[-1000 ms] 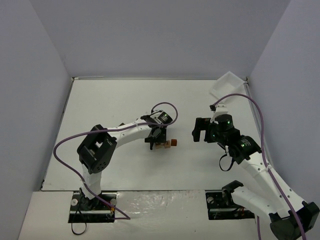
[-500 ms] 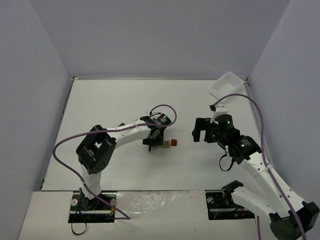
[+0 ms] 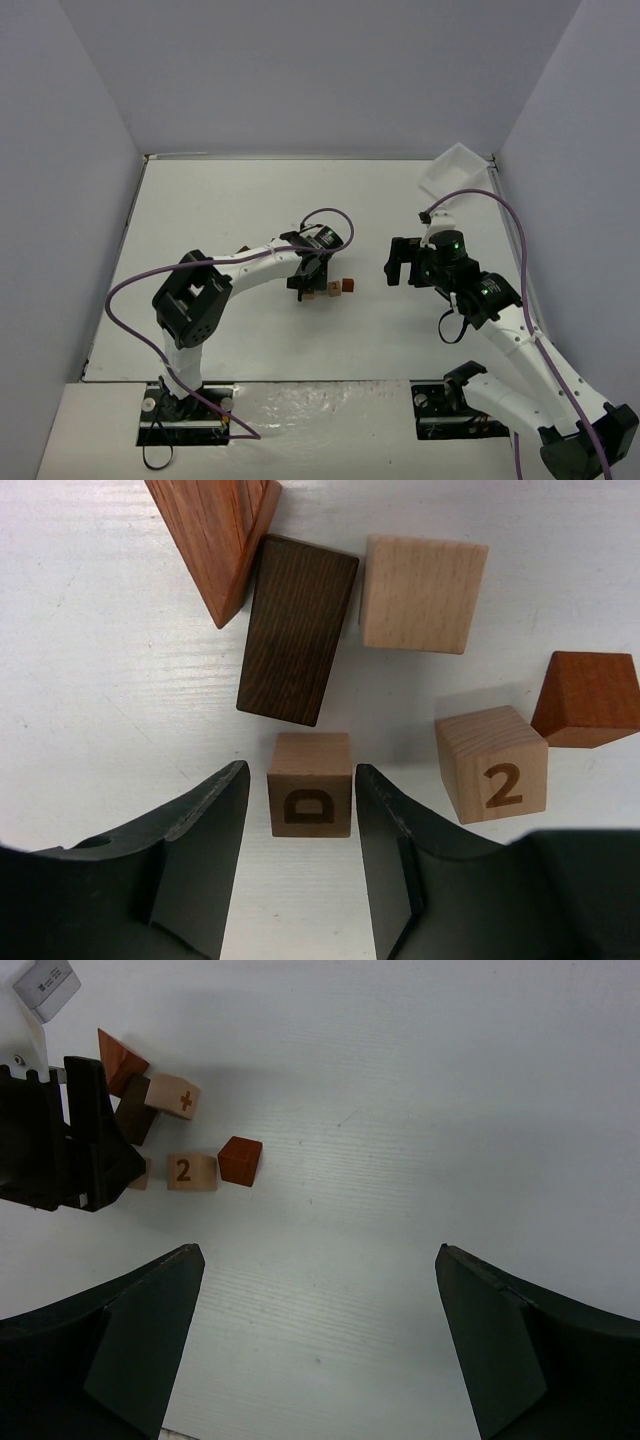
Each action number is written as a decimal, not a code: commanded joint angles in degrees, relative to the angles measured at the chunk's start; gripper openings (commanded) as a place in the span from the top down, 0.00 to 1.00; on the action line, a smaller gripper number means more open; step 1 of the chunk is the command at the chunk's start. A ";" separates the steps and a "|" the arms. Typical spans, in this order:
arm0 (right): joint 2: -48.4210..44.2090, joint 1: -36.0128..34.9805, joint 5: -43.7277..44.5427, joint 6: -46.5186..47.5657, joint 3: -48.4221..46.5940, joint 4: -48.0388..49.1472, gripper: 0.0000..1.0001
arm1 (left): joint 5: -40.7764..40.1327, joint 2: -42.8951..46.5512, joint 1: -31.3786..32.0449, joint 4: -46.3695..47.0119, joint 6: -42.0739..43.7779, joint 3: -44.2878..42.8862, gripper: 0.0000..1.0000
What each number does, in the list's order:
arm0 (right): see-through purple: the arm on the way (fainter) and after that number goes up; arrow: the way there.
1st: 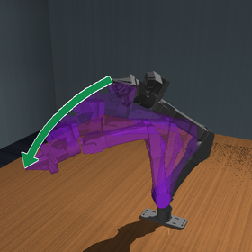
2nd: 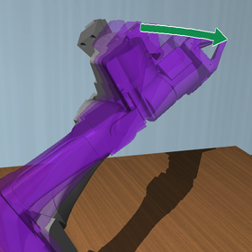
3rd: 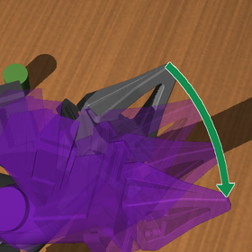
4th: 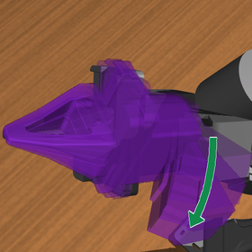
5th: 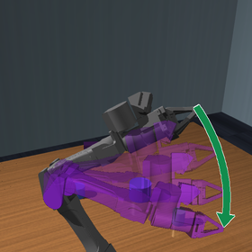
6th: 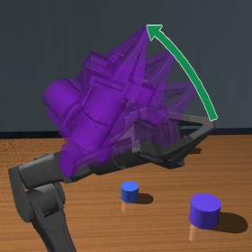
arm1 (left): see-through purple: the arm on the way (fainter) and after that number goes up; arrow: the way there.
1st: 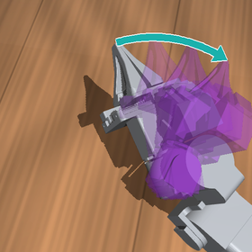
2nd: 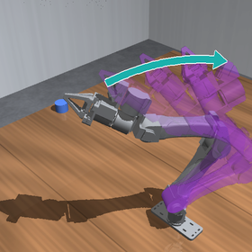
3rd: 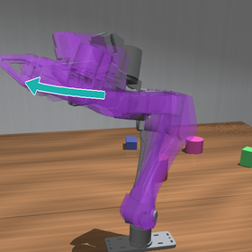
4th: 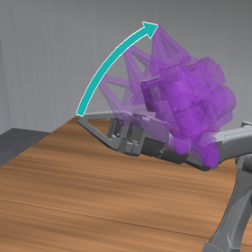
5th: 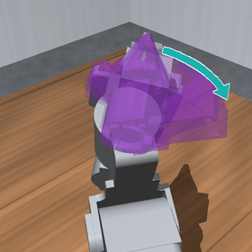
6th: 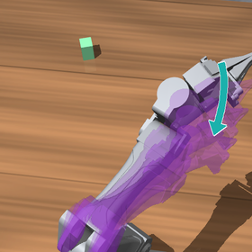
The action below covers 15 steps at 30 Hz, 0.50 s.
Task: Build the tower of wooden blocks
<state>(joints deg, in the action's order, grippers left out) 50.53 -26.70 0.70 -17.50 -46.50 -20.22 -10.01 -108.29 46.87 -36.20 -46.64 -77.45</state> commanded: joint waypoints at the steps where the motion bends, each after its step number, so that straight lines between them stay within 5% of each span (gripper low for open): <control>1: -0.58 0.01 0.26 0.60 -0.34 1.88 0.01 | -0.37 4.11 0.33 -0.98 0.90 -3.34 0.57; 10: -0.61 -0.02 0.26 0.55 -0.25 1.85 0.01 | 0.08 3.53 0.41 -1.16 0.93 -3.23 0.63; 15: -0.70 -0.02 0.26 0.57 -0.25 1.85 0.01 | 0.07 3.89 0.41 -1.57 1.71 -3.47 0.80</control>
<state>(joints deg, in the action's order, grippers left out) 50.48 -26.70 0.70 -17.50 -46.48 -20.26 -9.71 -108.29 46.87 -36.63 -46.15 -78.24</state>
